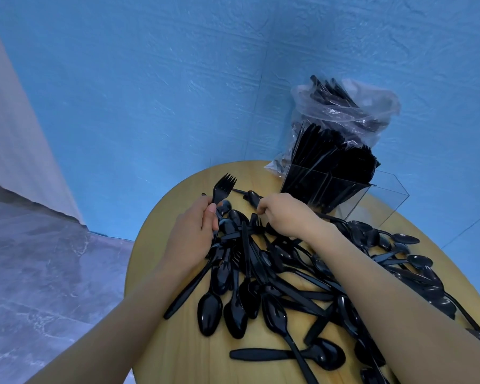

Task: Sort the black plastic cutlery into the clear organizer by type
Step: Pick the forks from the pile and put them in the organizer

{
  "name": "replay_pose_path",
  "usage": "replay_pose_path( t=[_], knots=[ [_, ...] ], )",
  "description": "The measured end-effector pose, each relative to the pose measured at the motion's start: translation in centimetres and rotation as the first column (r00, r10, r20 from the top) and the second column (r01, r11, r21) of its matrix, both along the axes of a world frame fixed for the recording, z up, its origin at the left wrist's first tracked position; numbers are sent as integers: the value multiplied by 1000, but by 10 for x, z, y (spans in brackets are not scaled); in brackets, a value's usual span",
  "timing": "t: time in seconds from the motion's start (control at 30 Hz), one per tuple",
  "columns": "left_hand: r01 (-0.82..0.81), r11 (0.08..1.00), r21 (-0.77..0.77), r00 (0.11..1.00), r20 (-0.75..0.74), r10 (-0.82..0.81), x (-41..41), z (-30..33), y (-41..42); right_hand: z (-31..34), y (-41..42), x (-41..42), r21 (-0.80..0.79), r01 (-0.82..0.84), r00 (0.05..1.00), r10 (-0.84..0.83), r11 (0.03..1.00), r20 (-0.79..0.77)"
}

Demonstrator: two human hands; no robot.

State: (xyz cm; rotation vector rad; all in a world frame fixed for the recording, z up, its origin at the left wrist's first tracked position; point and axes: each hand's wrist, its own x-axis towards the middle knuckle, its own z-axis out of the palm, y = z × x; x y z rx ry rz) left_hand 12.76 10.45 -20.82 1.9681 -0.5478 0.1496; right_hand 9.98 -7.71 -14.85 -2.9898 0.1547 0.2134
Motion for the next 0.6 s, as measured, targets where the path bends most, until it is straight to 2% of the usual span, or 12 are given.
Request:
replay_pose_path(
  t=[0.13,0.23,0.3,0.47,0.6],
  knots=[
    [3,1000,10,1000,2,-3,1,-1,0,-2,-2,5,38,6,1000,-6,999,2],
    [10,1000,12,1000,1,-10,1,-2,0,-4,-3,9,3,-6,1000,6,1000,-22],
    [13,1000,12,1000,5,-13,1,-2,0,-6,-4,10,50,-12,1000,13,999,-29],
    [12,999,30,1000,28,-13,2,-3,0,-6,-13,6,251,31,998,-42,967,39],
    [14,999,45,1000,25,-16,2,-2,0,-1,-23,0,316,34,974,-102,948,202]
  ],
)
